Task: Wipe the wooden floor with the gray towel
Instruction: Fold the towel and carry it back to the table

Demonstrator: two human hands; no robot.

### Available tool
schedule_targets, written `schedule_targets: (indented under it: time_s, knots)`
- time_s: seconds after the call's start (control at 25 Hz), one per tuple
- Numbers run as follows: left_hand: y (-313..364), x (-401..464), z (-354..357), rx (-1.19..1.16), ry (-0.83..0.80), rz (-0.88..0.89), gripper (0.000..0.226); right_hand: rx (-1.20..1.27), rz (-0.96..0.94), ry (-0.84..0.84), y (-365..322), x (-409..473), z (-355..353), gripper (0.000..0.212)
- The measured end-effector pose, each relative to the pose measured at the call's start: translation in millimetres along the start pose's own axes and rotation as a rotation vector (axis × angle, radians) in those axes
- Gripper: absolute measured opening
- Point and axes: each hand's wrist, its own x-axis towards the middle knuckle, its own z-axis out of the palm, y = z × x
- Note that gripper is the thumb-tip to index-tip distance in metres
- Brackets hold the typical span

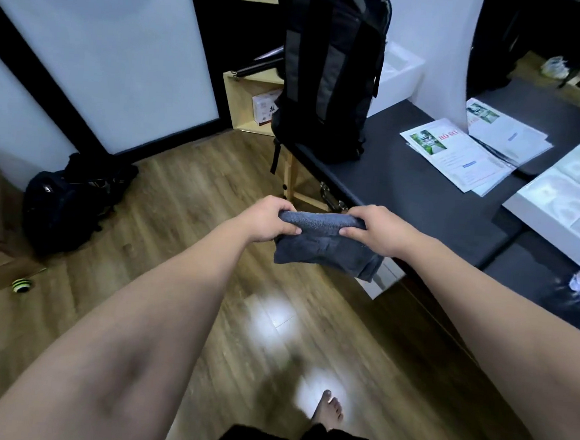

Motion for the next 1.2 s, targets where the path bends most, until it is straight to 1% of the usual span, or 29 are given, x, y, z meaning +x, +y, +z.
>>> schedule_targets:
  time_s: [0.2, 0.28, 0.4, 0.52, 0.72, 0.8, 0.92, 1.0, 1.08, 1.12, 1.2]
  knots:
    - [15, 54, 14, 0.001, -0.022, -0.007, 0.012, 0.056, 0.006, -0.003, 53, 42, -22, 0.015]
    - [14, 74, 10, 0.020, -0.049, -0.012, 0.012, 0.042, 0.019, -0.041, 63, 58, -21, 0.016]
    - [17, 112, 0, 0.053, -0.072, -0.002, 0.011, 0.060, 0.044, -0.055, 75, 79, -25, 0.022]
    - [29, 157, -7, 0.075, -0.090, 0.033, 0.010, 0.041, 0.087, -0.055, 93, 101, -39, 0.021]
    - [49, 214, 15, 0.125, -0.181, 0.057, 0.010, 0.042, 0.179, -0.053, 145, 117, -60, 0.022]
    - [55, 235, 30, 0.154, -0.191, 0.055, 0.018, 0.046, 0.207, -0.063, 171, 123, -63, 0.021]
    - [65, 262, 51, 0.155, -0.173, 0.024, 0.021, 0.062, 0.220, -0.100, 206, 138, -69, 0.015]
    - [80, 285, 61, 0.163, -0.142, -0.024, 0.026, 0.025, 0.220, -0.131, 230, 155, -85, 0.018]
    - [98, 309, 66, 0.183, -0.056, -0.057, 0.030, 0.002, 0.212, -0.113, 252, 174, -103, 0.027]
    - [106, 320, 68, 0.209, 0.010, -0.060, 0.032, -0.014, 0.183, -0.080, 260, 183, -112, 0.027]
    - [118, 337, 68, 0.257, 0.167, -0.042, 0.036, -0.054, 0.106, 0.040, 276, 203, -126, 0.014]
